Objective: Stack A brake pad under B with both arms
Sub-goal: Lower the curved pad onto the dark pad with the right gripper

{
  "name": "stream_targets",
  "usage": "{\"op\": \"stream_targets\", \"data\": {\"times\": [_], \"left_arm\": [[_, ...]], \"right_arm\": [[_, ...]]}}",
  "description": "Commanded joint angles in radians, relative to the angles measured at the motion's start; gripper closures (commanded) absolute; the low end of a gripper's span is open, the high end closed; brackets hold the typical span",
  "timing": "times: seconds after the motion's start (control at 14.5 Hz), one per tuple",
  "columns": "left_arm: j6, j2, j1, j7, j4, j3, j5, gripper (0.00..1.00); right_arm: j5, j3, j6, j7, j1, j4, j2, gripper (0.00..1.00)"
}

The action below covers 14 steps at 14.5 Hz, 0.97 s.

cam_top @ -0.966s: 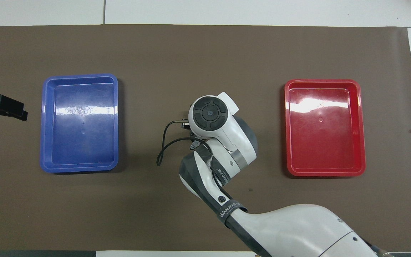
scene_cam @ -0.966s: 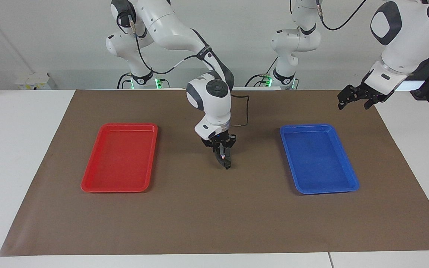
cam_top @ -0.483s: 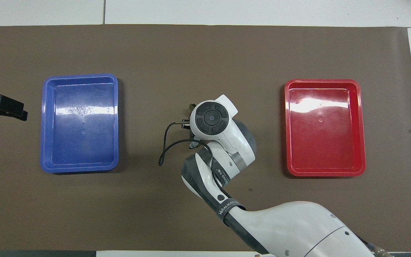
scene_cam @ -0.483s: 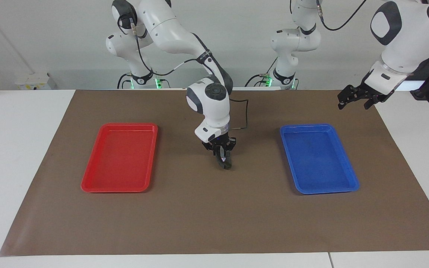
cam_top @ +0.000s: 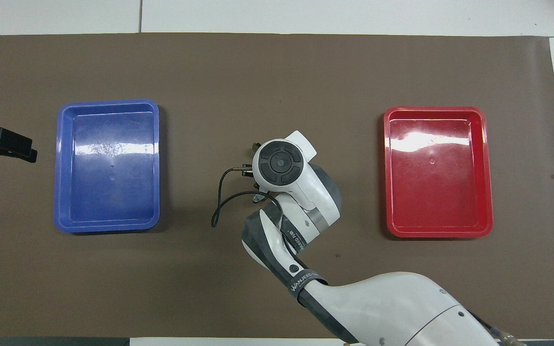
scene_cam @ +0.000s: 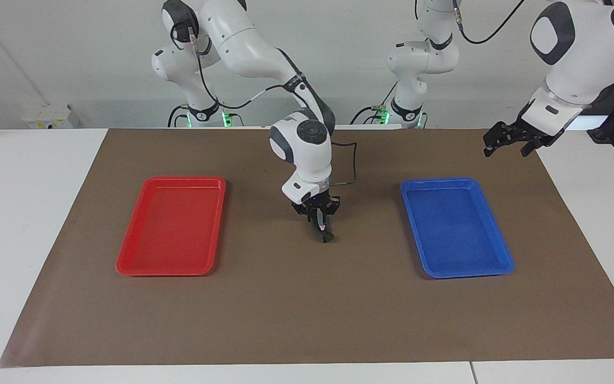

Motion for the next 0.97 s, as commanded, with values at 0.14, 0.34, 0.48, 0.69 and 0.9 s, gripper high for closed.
{"op": "stream_targets", "data": {"times": [0.14, 0.34, 0.48, 0.69, 0.9], "left_arm": [[-0.015, -0.001, 0.014, 0.015, 0.002, -0.008, -0.012, 0.00], [-0.015, -0.001, 0.014, 0.015, 0.002, -0.008, -0.012, 0.00], [-0.015, -0.001, 0.014, 0.015, 0.002, -0.008, -0.012, 0.00], [-0.015, -0.001, 0.014, 0.015, 0.002, -0.008, -0.012, 0.00], [-0.015, -0.001, 0.014, 0.015, 0.002, -0.008, -0.012, 0.00]], "right_arm": [[0.001, -0.002, 0.031, 0.002, 0.001, -0.008, 0.001, 0.95], [0.001, -0.002, 0.040, 0.000, 0.001, -0.011, 0.001, 0.83], [0.001, -0.002, 0.040, 0.000, 0.000, -0.011, 0.001, 0.24], [-0.008, -0.002, 0.025, -0.002, 0.000, -0.002, -0.001, 0.00], [-0.023, -0.010, -0.012, -0.009, -0.011, 0.004, -0.030, 0.00]]}}
